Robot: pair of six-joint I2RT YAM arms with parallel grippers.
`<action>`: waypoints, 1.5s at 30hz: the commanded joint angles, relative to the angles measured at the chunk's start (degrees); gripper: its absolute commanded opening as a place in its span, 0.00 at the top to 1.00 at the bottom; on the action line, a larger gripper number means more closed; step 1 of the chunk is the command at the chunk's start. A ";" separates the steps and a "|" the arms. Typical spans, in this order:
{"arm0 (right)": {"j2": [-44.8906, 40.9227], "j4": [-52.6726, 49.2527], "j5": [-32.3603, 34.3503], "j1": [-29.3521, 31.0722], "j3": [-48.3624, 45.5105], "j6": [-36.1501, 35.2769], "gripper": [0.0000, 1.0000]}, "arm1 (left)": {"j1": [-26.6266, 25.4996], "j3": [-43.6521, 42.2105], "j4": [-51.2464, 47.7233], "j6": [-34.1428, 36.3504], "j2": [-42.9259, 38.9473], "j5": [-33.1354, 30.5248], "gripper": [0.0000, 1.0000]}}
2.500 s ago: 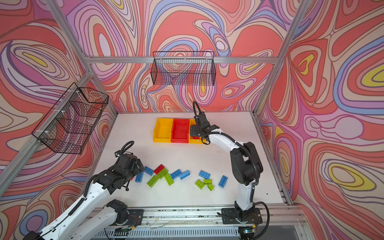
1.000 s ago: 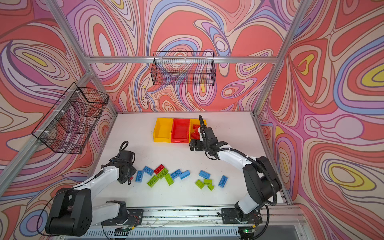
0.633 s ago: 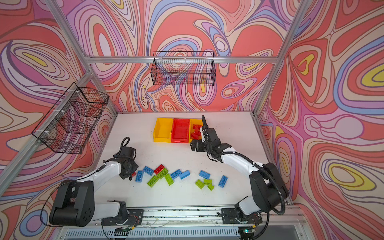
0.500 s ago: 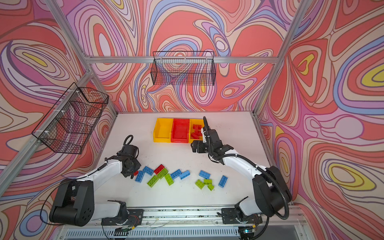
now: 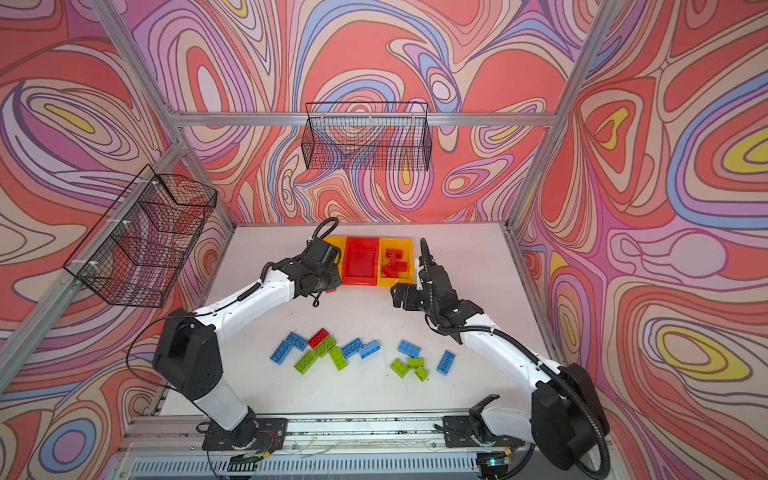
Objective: Sort the legos into containers by color
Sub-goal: 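Carry the red brick to the yellow bin with red bricks and release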
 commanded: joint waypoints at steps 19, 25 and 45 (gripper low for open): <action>-9.77 -9.30 9.01 0.17 -1.15 1.19 0.03 | -4.56 23.93 26.50 13.80 26.71 19.67 0.80; -10.92 -10.72 10.22 0.14 -1.32 1.54 0.03 | -4.06 30.36 26.84 13.30 32.75 20.77 0.79; -10.85 -13.31 7.82 0.26 0.65 1.96 0.03 | -3.15 14.18 37.44 7.98 20.08 20.34 0.40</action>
